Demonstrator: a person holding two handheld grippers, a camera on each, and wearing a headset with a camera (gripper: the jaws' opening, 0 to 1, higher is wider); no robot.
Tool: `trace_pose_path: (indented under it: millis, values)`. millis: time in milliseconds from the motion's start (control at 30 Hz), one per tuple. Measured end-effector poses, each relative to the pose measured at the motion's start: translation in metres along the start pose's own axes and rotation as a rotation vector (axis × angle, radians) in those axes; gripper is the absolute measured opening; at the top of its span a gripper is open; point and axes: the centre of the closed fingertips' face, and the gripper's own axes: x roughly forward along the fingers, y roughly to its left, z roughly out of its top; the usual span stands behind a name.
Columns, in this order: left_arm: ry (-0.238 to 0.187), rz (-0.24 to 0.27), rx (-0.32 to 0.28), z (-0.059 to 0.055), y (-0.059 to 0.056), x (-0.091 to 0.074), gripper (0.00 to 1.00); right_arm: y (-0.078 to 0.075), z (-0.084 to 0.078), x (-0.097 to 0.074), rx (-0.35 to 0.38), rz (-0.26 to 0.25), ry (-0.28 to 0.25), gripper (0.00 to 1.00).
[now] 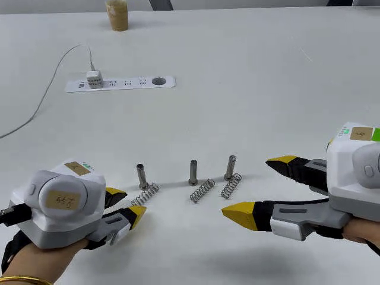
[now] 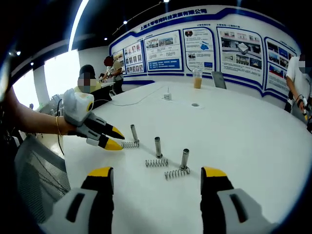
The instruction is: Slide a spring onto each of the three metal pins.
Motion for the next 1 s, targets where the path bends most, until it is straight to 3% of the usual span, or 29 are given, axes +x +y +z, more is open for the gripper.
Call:
trace_pose_path:
  millis: [433,800,1000]
  values:
    - [0.026,-0.01,0.019,-0.0048,-0.0022,0.0085,0.15,0.0003,-0.0052,-0.0038,0.042,-0.015,-0.006,0.72]
    - [0.02,-0.012,0.018,-0.0048,-0.0012,0.0098,0.11,0.0006,-0.0041,-0.0034,0.076,-0.014,-0.019,0.7]
    - [0.024,0.006,0.108,-0.0064,-0.0039,0.0051,0.1,0.0013,0.0019,-0.0051,0.112,-0.003,-0.044,0.69]
